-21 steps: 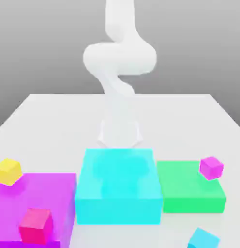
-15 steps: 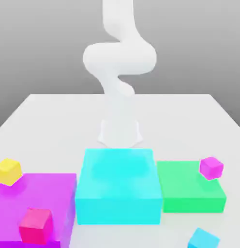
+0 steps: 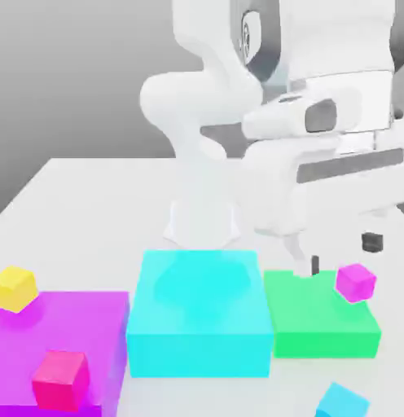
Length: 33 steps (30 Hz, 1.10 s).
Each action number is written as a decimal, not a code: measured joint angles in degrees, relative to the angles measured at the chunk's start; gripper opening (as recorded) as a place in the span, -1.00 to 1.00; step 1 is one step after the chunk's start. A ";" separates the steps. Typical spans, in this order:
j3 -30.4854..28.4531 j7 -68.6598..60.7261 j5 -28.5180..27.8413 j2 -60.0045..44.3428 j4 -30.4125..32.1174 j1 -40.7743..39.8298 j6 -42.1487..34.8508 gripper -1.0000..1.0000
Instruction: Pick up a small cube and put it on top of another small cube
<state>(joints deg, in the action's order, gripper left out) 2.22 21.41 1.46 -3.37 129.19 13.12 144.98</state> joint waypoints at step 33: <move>9.07 -16.80 -0.94 -1.32 11.76 6.93 0.48 -1.00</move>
<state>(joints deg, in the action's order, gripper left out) 11.28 4.61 0.52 -4.69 140.94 20.05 145.46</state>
